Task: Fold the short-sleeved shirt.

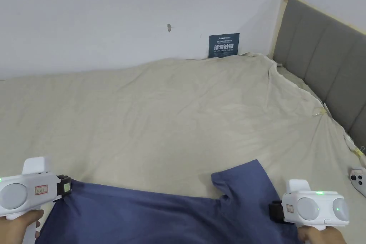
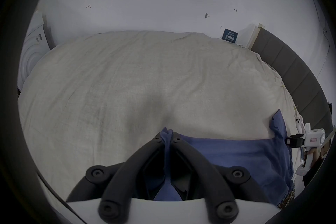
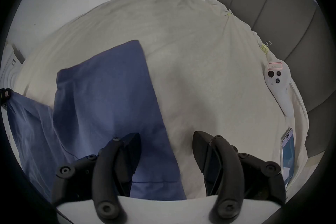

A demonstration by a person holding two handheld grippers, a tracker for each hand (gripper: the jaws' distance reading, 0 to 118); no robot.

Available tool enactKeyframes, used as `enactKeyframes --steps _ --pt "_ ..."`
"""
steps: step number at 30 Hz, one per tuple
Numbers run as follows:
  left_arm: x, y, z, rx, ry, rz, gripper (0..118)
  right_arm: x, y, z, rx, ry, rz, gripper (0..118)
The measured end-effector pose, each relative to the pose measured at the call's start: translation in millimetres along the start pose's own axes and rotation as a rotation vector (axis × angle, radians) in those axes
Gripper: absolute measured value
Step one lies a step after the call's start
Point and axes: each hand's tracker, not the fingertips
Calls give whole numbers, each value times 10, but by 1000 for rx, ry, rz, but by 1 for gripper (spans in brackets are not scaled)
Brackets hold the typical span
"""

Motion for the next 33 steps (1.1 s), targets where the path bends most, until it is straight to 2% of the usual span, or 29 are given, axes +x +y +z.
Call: enactKeyframes --steps 1,2,3,4,6,8,11,17,19,22,27,33 --pt "-12 -13 2 -1 1 2 1 -8 7 19 3 -6 -6 54" --pt "-13 -29 14 -2 3 3 1 -59 5 123 5 -1 -12 42" --pt "-16 -48 28 -3 6 2 1 -87 6 171 10 0 -12 18" --pt "-6 -59 13 -3 9 1 1 -113 7 205 18 -7 2 3" --pt "-28 -89 48 -1 11 11 1 -155 -7 317 29 -7 42 2" --pt "-33 -158 150 6 12 29 1 -161 -24 437 47 -1 44 2" --pt "-83 -207 314 23 5 54 1 -128 -31 755 133 36 6 0" --pt "-223 -282 779 85 -10 110 1 -65 -3 1528 297 125 -2 0" --pt "-280 -296 963 114 -13 121 1 79 60 1639 369 158 -9 0" --pt "-281 -279 1411 173 -27 155 1 92 176 2015 480 196 -8 0" --pt "-431 14 1977 295 -8 162 1 10 579 2571 658 252 -12 0" --pt "-615 665 2579 459 8 187 1 -170 1211 3064 797 291 -27 0"
